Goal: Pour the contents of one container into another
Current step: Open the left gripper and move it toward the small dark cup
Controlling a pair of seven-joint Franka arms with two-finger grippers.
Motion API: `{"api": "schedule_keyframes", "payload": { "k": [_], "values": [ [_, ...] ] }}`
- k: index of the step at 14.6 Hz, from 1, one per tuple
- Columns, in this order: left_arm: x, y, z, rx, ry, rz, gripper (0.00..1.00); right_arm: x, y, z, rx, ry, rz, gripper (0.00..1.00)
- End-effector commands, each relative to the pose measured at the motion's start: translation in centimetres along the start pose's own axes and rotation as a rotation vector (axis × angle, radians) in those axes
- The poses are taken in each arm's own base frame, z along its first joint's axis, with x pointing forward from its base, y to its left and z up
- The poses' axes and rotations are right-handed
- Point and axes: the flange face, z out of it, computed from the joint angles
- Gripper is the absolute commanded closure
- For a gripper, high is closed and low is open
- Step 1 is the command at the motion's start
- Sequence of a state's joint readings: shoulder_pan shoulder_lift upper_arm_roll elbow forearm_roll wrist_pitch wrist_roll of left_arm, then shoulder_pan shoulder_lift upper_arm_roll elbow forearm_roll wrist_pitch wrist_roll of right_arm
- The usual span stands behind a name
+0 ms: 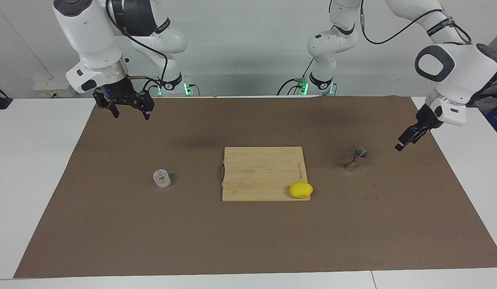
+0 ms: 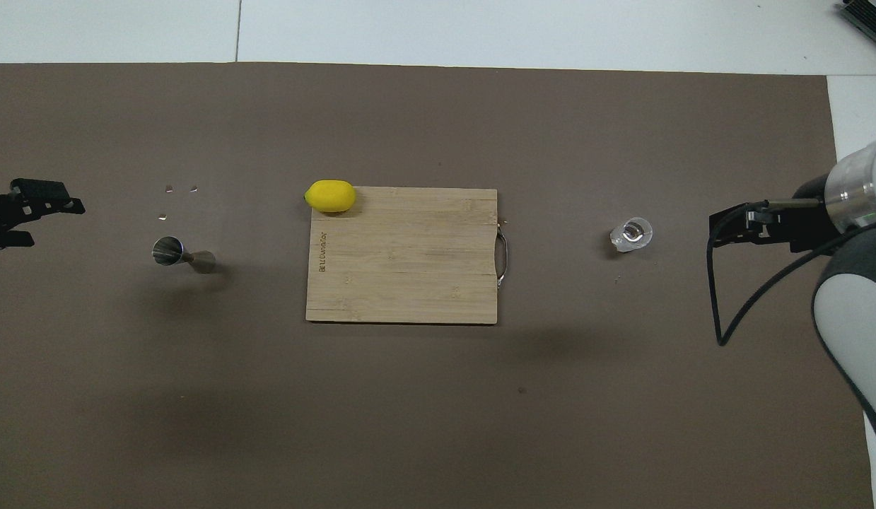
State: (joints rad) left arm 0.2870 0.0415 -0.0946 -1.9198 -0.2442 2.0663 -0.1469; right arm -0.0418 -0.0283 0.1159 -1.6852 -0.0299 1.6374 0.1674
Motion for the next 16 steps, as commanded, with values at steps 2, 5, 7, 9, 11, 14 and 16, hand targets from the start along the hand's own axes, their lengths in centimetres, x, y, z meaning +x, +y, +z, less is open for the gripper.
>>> {"api": "schedule_keyframes", "payload": {
  "k": [2,5,7,9,11,14,16],
  "values": [
    [0.2,-0.6,0.6,-0.065,0.005,-0.106,0.0,-0.6,0.0,0.1,-0.022,0.013,0.012,0.0],
    [0.0,-0.9,1.3,-0.101,-0.02,-0.207,0.0,-0.7,0.0,0.0,-0.022,0.011,0.009,0.0],
    [-0.1,-0.9,1.4,-0.123,-0.027,-0.232,0.0,-0.7,0.0,0.0,-0.019,0.009,0.002,0.0],
    [0.0,-1.9,1.8,-0.16,-0.037,-0.311,0.0,-0.5,0.2,-0.1,-0.005,0.01,0.009,0.0],
    [0.1,-3.0,2.2,-0.194,-0.041,-0.371,0.0,-0.5,0.1,-0.1,-0.002,0.009,0.009,0.0],
    [0.6,-4.9,3.0,-0.262,-0.074,-0.515,0.0,-0.5,0.1,-0.1,-0.001,0.011,0.009,0.0],
    [0.4,-5.1,3.7,-0.299,-0.109,-0.618,0.0,-0.4,0.5,-0.1,-0.001,0.01,0.015,0.0]
  ]
}}
